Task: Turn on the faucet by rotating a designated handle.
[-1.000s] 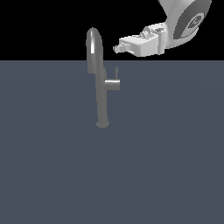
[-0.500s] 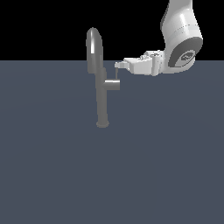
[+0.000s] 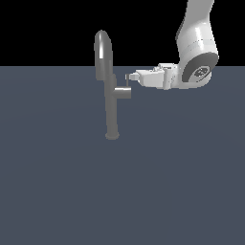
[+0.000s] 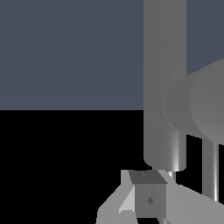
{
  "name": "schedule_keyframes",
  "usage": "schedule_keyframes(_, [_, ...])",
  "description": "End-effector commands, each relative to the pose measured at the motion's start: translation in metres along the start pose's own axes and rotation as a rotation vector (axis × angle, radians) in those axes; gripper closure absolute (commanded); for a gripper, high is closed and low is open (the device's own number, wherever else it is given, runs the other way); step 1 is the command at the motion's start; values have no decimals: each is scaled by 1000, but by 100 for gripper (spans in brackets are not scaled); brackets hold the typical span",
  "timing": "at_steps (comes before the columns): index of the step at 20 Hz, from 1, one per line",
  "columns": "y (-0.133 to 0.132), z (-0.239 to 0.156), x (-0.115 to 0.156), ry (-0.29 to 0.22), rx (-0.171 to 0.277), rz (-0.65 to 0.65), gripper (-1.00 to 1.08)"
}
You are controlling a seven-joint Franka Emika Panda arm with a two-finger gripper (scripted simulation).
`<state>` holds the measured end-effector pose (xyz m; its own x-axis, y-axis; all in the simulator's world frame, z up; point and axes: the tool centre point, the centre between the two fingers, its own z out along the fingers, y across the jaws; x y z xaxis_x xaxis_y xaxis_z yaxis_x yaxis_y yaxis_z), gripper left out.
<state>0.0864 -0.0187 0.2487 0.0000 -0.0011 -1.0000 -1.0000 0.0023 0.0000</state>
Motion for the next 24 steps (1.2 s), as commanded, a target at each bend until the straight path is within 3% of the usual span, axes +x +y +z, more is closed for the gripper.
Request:
schedule_keyframes(1, [0,0,0,-1,1,0,108])
schedule_keyframes(24, [50,1,-10,-1,2,0,108])
